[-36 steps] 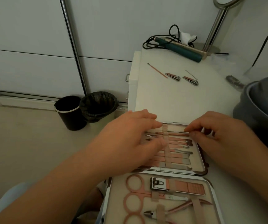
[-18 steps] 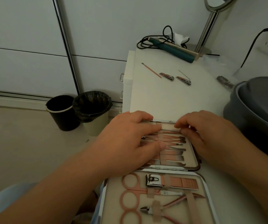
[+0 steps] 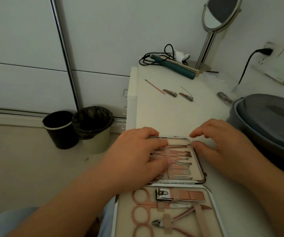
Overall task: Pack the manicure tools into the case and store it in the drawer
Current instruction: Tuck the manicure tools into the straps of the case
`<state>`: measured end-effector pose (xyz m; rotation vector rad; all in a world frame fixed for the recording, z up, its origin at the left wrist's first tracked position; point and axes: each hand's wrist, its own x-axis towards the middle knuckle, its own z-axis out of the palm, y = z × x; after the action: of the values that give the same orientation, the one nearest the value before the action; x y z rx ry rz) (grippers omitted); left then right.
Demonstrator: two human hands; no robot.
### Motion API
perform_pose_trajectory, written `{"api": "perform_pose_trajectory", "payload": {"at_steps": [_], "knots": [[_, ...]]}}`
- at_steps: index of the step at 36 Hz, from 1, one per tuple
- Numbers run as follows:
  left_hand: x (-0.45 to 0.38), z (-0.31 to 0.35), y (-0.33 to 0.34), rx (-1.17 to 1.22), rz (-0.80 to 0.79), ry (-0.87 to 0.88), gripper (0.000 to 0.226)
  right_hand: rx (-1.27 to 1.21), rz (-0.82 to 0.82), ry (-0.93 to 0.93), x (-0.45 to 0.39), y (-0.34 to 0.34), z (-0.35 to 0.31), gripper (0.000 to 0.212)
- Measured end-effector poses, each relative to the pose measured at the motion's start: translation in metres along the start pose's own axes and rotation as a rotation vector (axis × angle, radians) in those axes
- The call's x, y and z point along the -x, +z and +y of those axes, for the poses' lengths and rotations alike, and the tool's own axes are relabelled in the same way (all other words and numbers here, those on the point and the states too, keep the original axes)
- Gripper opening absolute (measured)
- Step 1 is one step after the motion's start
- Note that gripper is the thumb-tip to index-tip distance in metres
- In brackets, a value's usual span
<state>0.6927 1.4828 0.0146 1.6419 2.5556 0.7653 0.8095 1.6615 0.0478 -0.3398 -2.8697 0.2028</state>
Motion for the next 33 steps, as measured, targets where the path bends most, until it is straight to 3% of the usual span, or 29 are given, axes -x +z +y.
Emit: {"api": "perform_pose_trajectory", "payload": {"at_steps": [12, 16, 26, 33], "knots": [[0.001, -0.002, 0.000, 0.026, 0.001, 0.017, 0.050, 0.053, -0.186, 0.102, -0.004, -0.007, -0.007, 0.016], [0.000, -0.002, -0.001, 0.015, -0.013, 0.024, 0.050, 0.148, -0.272, 0.059, -0.009, -0.006, -0.008, 0.021], [0.002, 0.001, -0.002, 0.032, 0.000, 0.020, 0.047, 0.349, -0.285, -0.116, -0.017, -0.002, -0.005, 0.011], [0.001, 0.000, -0.002, 0.024, 0.000, 0.024, 0.046, 0.395, -0.366, -0.198, -0.032, -0.017, -0.012, 0.018]]}}
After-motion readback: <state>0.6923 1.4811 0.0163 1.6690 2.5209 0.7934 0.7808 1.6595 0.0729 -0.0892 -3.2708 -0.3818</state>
